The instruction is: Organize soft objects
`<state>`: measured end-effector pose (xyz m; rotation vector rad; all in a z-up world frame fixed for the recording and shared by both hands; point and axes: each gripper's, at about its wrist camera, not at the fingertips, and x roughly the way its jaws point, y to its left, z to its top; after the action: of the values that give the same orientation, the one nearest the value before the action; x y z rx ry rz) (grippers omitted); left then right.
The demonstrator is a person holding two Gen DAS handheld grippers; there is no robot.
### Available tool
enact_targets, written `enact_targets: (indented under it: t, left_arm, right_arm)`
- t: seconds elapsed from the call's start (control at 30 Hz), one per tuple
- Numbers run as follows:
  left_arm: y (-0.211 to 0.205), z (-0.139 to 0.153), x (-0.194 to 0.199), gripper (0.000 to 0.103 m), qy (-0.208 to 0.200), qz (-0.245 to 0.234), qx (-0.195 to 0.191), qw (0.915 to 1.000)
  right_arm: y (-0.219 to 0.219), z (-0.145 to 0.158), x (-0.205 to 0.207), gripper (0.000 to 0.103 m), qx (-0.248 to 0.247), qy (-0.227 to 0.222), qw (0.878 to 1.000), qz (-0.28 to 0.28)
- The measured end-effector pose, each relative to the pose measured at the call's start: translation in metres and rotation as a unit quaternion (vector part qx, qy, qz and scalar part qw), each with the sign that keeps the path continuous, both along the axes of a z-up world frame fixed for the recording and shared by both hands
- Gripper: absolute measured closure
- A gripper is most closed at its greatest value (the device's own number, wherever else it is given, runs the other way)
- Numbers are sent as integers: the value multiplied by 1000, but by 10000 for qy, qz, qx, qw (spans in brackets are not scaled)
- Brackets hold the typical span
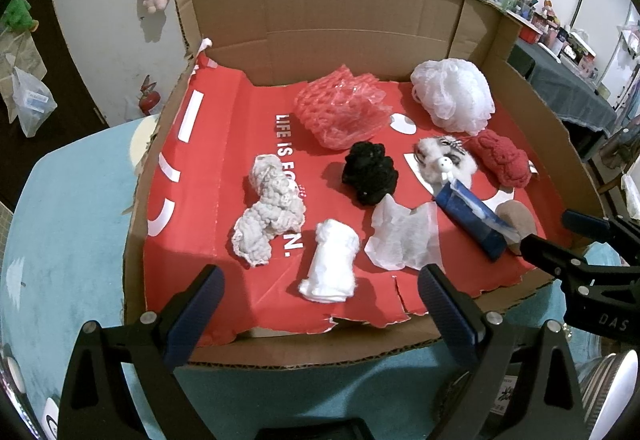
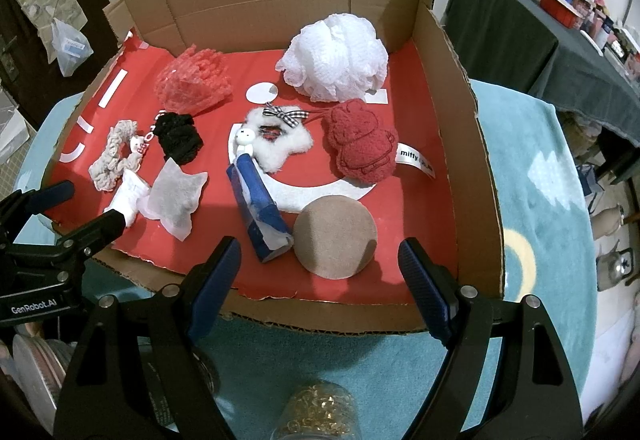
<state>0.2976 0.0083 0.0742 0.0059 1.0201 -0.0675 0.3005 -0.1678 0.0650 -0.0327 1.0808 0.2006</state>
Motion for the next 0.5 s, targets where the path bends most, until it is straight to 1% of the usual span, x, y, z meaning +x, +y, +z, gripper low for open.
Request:
enact_targets:
  t: [0.5]
  left_arm:
    - [1,0,0,4,-5,15,-19,10000]
  right_arm:
    - [0,1,0,22,6,16,10000,20]
